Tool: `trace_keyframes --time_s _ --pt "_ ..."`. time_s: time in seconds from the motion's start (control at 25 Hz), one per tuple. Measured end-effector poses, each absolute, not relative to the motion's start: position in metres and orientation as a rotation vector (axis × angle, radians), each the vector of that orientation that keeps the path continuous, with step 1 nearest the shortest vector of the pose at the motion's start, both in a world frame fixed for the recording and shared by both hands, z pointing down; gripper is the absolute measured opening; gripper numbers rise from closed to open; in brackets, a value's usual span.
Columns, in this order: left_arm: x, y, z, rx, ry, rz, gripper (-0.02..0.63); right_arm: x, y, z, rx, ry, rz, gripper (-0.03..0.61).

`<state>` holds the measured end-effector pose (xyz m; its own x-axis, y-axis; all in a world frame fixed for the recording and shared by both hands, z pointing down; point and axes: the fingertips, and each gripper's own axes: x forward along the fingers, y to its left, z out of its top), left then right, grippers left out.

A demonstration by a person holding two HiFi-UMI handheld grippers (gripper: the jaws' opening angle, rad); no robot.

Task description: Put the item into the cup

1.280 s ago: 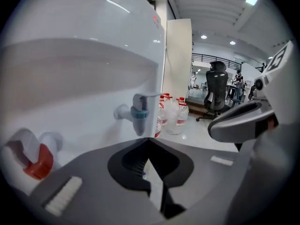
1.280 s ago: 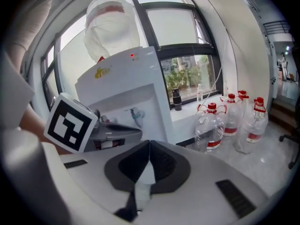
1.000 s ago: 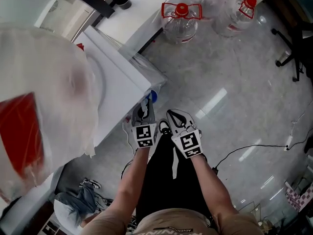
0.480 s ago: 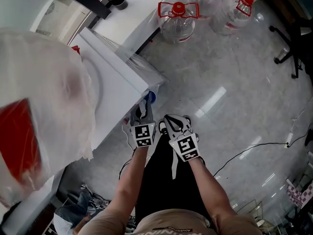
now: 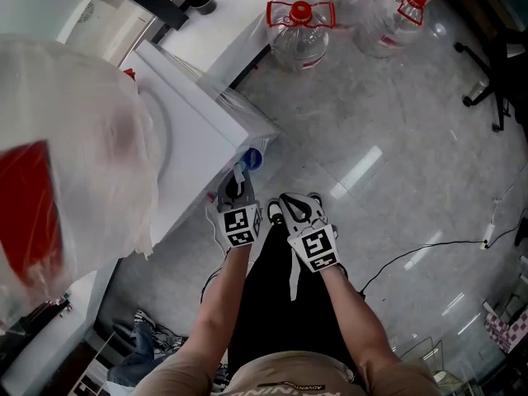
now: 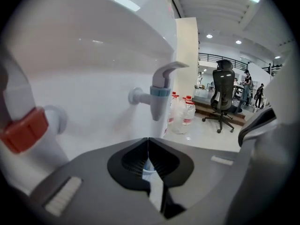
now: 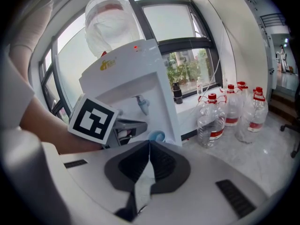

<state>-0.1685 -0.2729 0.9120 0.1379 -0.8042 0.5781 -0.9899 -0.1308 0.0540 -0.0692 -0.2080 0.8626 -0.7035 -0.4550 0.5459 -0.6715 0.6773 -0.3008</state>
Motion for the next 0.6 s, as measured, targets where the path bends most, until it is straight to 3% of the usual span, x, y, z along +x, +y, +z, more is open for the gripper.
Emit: trace_keyframes --time_s 0.32,0.6 --pt "-0.141 -0.241 0.896 2.015 -1.620 0.579 0.008 -0.064 -0.194 0.841 0.855 -2.483 0.648 0.012" --pt "-0.114 -0.206 0.818 2.116 -1.527 0.563 0.008 -0.047 -0.180 0.787 0.795 -2.522 0.592 0.012"
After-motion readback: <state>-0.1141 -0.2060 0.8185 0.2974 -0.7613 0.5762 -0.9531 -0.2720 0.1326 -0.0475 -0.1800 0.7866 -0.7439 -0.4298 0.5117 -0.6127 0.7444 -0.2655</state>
